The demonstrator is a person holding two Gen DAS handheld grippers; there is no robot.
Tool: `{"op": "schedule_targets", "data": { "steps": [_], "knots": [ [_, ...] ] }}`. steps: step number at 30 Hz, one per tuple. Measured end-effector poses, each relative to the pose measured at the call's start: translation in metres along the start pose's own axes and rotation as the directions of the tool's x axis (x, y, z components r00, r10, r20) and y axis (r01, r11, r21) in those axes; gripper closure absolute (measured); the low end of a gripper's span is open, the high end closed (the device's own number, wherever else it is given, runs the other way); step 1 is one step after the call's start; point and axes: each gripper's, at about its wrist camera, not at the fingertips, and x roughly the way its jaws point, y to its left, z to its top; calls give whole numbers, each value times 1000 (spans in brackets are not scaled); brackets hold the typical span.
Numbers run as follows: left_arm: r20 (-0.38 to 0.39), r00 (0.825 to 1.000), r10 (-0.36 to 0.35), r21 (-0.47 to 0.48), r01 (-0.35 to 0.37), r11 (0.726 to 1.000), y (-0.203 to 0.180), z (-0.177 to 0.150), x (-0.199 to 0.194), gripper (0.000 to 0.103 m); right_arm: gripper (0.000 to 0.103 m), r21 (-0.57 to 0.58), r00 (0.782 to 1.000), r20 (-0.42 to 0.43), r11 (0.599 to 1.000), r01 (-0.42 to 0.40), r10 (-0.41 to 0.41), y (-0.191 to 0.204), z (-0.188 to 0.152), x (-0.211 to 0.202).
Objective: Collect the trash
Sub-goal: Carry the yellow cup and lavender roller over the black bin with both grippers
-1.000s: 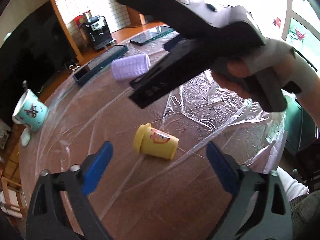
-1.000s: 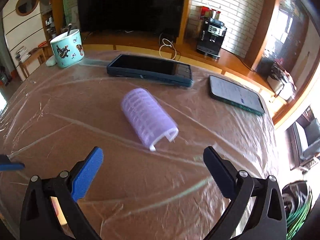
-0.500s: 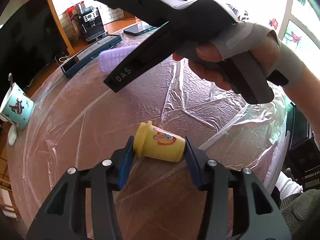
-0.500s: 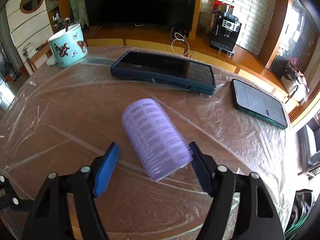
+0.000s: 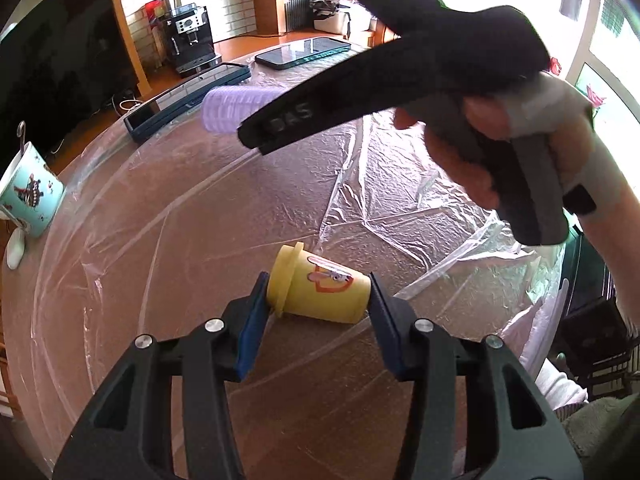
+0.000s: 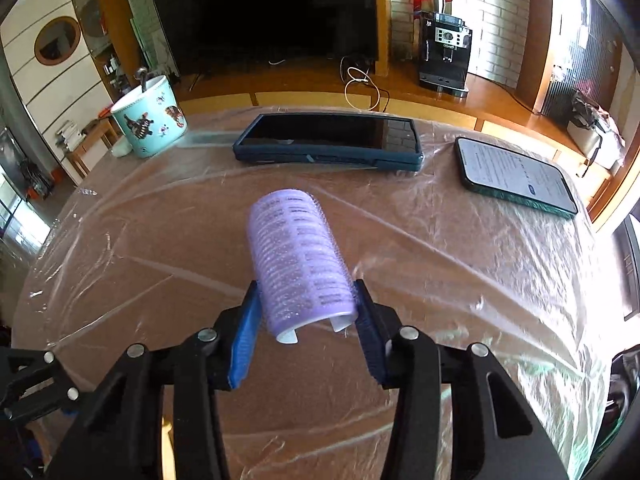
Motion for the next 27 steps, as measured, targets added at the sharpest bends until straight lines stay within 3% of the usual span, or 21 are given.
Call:
{"op": "schedule_targets", "data": {
  "steps": [27],
  "knots": [
    [16, 996, 89, -195, -85, 977, 13, -29, -22, 54, 58, 31, 999, 30, 999, -23, 22, 13, -77, -69]
  ]
}}
